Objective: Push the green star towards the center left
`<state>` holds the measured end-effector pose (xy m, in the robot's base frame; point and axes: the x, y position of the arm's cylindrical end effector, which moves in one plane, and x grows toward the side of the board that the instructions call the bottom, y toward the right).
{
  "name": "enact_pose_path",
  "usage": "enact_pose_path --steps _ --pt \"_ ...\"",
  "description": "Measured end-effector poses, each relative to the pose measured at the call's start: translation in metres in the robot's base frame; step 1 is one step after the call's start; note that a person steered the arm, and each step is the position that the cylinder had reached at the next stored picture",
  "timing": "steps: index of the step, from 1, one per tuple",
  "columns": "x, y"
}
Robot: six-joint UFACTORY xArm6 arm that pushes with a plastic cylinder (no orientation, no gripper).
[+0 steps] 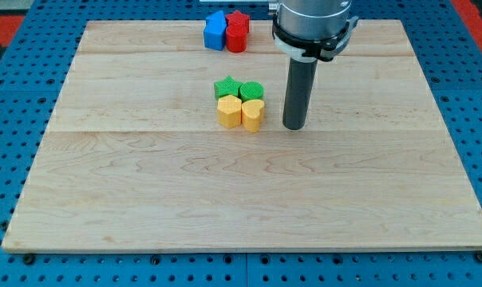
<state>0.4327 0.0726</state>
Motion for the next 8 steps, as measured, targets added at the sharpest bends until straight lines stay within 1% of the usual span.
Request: enact_pose_path --steps 1,2,3,5,6,7,8 --pt "0.000 0.000" --pt "0.017 0.019" --pt "0.005 0.026" --pt "-0.053 0.029" --pt "-0.069 0.013" --pt "-0.070 -0.033" --pt "-0.070 -0.098"
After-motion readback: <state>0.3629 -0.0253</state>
